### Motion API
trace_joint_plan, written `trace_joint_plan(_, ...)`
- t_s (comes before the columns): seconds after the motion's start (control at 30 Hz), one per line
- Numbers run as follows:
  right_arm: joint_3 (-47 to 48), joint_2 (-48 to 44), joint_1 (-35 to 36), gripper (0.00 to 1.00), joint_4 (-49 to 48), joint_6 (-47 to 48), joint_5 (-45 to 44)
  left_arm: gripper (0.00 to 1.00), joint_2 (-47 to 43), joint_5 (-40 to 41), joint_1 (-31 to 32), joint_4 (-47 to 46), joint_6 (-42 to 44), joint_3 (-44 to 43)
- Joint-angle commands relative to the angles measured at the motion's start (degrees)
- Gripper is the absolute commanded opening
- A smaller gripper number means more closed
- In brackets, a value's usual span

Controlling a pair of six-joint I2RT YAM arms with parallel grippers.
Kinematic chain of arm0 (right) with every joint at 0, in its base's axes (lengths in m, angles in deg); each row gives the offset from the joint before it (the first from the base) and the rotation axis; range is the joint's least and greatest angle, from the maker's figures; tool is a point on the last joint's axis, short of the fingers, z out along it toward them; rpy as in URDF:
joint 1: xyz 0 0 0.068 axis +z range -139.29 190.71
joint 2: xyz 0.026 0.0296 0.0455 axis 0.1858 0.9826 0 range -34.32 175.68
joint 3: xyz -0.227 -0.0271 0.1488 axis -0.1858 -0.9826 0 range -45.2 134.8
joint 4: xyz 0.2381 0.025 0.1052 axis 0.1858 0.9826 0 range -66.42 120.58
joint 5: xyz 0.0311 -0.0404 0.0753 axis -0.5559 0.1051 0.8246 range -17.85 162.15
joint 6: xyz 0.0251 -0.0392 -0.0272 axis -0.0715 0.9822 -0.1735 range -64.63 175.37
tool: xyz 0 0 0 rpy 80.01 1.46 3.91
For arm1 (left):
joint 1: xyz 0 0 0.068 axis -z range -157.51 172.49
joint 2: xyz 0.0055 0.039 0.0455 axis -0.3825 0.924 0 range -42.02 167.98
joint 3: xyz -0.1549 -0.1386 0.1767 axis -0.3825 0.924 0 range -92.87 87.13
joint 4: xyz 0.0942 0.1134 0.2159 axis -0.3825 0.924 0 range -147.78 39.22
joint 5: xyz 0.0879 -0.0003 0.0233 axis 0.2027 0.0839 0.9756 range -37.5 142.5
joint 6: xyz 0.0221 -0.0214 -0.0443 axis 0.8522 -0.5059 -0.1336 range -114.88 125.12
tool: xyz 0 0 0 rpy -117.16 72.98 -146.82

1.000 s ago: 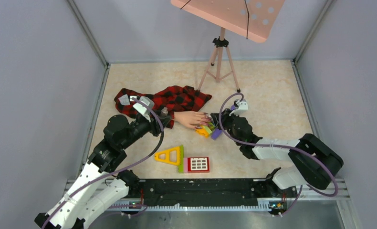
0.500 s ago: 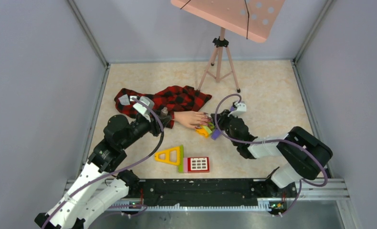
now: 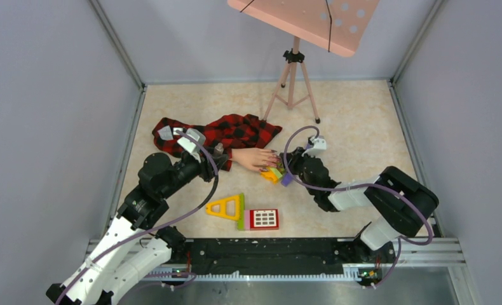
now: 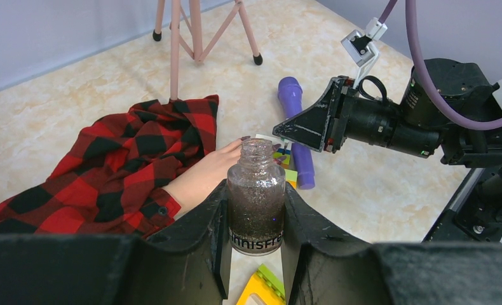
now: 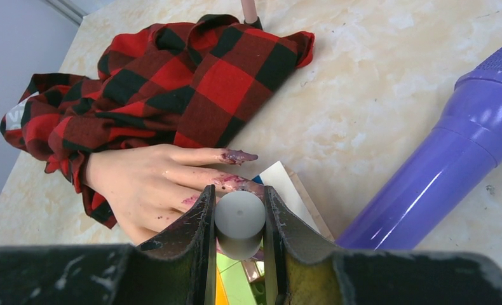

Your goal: Paint the nails

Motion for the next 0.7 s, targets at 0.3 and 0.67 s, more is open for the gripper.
trace_joint_plan(0.3, 3.2, 1.9, 1.1, 0.0, -3.2, -0.3, -1.5, 0.0, -0.2, 0.0, -0.2, -1.7, 0.4, -0.1)
trace_joint_plan(0.67, 3.7, 3.2, 1.2, 0.0, -3.1, -0.3, -1.6, 0.0, -0.2, -0.1, -0.3, -1.7, 0.3, -0.1)
